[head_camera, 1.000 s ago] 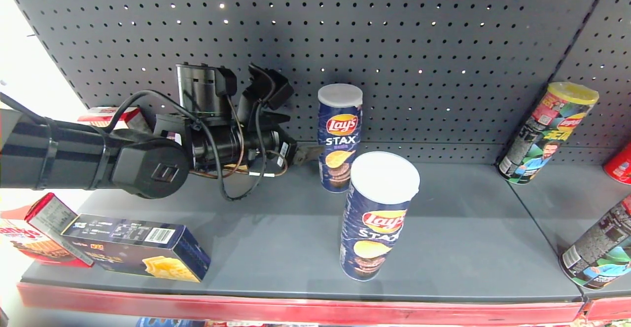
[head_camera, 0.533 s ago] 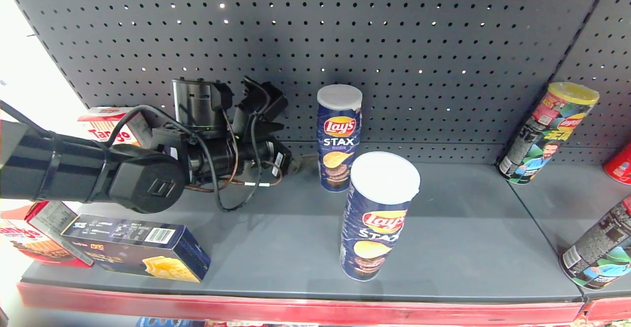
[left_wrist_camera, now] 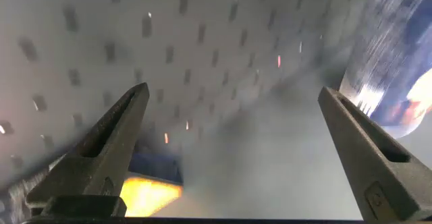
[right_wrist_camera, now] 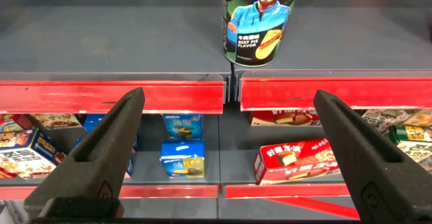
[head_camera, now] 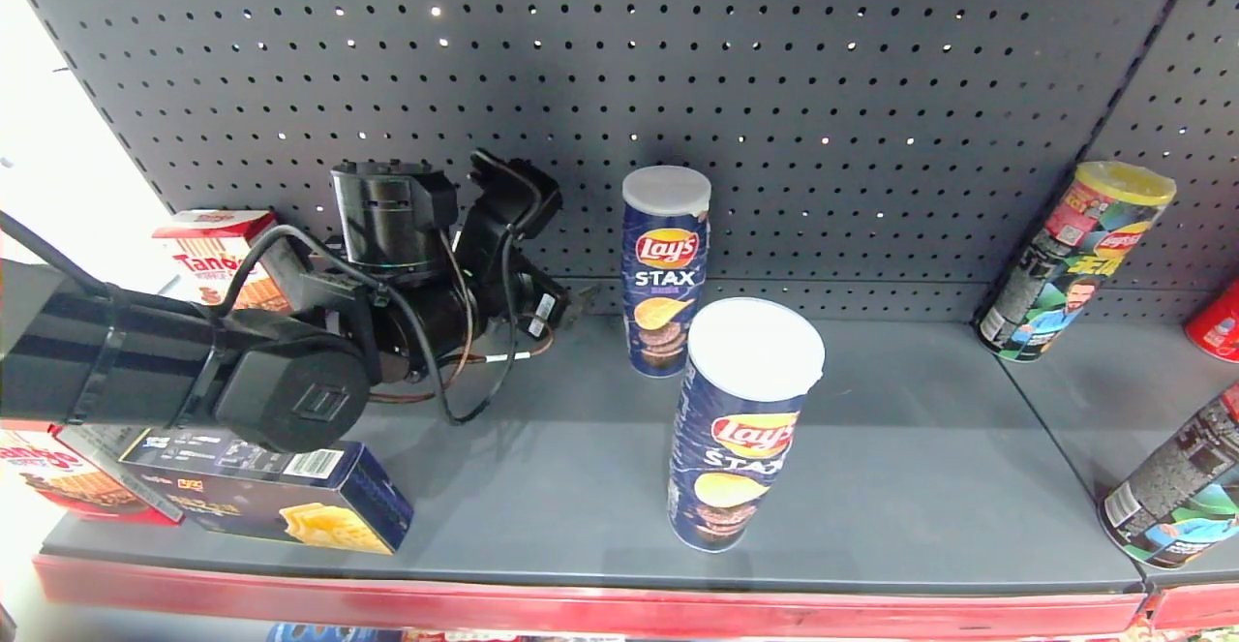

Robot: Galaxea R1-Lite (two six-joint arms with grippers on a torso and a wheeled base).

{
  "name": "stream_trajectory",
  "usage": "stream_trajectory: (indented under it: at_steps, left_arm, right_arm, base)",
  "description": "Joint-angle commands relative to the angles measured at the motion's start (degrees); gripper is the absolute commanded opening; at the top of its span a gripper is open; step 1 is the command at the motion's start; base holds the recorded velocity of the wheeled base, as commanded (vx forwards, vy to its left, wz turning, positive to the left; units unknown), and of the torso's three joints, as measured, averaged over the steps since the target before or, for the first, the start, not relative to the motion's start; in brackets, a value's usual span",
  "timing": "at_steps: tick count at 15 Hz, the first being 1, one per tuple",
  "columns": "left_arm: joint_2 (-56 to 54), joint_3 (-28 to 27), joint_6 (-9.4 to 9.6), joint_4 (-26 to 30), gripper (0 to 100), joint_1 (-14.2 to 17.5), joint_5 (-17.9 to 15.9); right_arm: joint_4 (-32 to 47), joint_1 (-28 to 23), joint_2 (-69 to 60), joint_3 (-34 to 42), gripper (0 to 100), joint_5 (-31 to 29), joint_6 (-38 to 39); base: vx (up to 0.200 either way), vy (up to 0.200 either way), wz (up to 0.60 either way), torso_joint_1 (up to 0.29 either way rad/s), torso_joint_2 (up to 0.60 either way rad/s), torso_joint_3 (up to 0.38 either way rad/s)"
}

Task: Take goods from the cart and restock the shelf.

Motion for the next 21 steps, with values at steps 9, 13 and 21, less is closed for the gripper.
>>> stream_trajectory:
  at_steps: [9, 13, 21]
  left_arm:
    - [3.2, -0.7, -0.36, -0.5, 100, -3.6, 3.7]
    - [4.2, -1.8, -0.45, -0.4, 100, -4.3, 3.7]
    - [2.4, -1.7, -0.63, -0.6, 100, -3.8, 3.6]
  right_arm:
    - [0.0, 0.0, 0.1, 0.0, 100, 0.0, 0.0]
    - [0.0, 0.0, 0.1, 0.0, 100, 0.0, 0.0]
    - [0.0, 0.0, 0.1, 0.0, 100, 0.0, 0.0]
  base:
    - [0.0, 0.0, 0.0, 0.0, 0.0, 0.0]
    - [0.0, 0.0, 0.0, 0.0, 0.0, 0.0]
    - [0.0, 0.0, 0.0, 0.0, 0.0, 0.0]
